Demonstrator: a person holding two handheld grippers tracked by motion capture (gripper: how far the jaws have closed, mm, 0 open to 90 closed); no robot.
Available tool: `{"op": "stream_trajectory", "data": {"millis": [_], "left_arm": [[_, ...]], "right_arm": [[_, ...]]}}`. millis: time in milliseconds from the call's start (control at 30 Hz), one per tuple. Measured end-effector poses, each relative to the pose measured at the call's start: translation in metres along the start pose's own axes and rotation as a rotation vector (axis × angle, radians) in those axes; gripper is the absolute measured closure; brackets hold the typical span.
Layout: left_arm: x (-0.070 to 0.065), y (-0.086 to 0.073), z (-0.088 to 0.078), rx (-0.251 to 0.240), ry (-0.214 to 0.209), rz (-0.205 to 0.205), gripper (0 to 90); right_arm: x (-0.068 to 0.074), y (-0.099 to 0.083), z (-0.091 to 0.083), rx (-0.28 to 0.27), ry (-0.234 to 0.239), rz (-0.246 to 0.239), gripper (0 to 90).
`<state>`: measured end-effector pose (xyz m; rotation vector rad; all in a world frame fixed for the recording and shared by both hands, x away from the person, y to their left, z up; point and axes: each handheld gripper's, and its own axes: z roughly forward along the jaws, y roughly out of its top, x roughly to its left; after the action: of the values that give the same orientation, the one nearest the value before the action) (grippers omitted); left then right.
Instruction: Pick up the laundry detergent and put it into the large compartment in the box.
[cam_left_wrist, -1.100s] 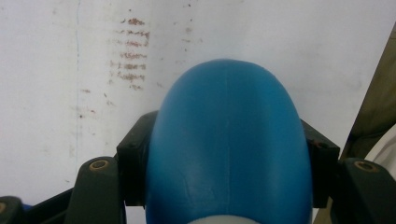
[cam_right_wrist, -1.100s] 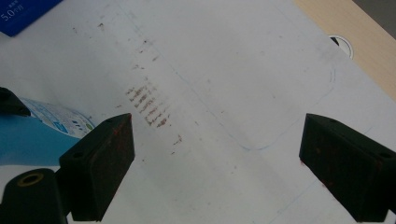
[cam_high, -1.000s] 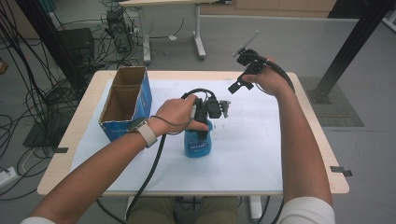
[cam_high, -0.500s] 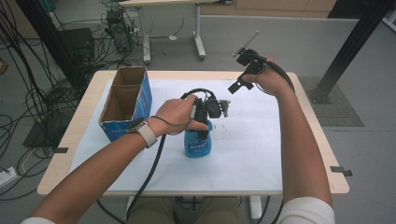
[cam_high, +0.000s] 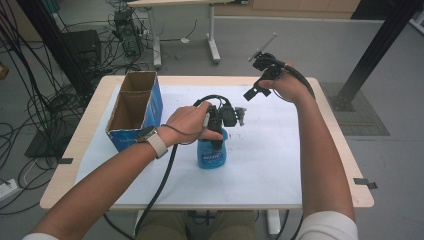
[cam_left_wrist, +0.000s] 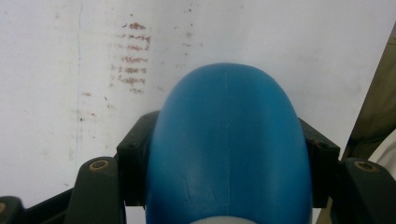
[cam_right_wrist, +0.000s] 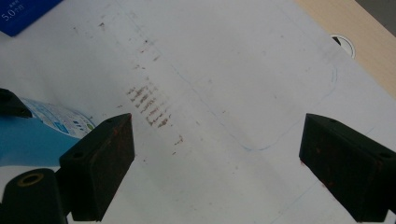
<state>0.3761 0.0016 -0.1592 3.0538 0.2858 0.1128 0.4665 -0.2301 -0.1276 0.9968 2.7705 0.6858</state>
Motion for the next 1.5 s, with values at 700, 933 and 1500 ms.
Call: {"op": "stream_trajectory", "data": {"millis": [700,933,1500], "left_arm": [[0.0004,-0.0002,-0.0003,0.000,-0.001,-0.001,36.6],[-0.0002,-0.0004,0.0000,-0.002,0.001,-0.001,36.6],[-0.0015,-0.0004,-0.0003,-0.003,0.002,0.010,36.6]], "right_arm": [[-0.0002,0.0006,0.0007,0.005,0.002,0.003,10.3],[-0.0001,0.0004,0.0004,0.005,0.001,0.003,10.3],[-0.0008,-0.0009,-0.0004,0.001,0.000,0.004,10.3]]}}
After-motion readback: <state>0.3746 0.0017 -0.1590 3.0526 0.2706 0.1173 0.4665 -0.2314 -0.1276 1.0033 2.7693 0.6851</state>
